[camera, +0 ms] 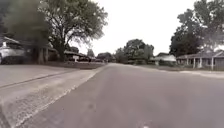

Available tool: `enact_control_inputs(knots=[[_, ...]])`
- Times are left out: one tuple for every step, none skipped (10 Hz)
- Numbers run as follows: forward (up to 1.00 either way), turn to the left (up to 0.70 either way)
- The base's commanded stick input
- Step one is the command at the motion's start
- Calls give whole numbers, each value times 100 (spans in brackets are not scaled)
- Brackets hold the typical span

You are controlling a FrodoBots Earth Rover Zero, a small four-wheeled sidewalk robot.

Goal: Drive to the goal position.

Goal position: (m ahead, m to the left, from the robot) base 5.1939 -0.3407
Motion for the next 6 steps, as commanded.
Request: enact_control_inputs(knots=[[70,0],[70,0],[70,0],[70,0],[70,0],[70,0]])
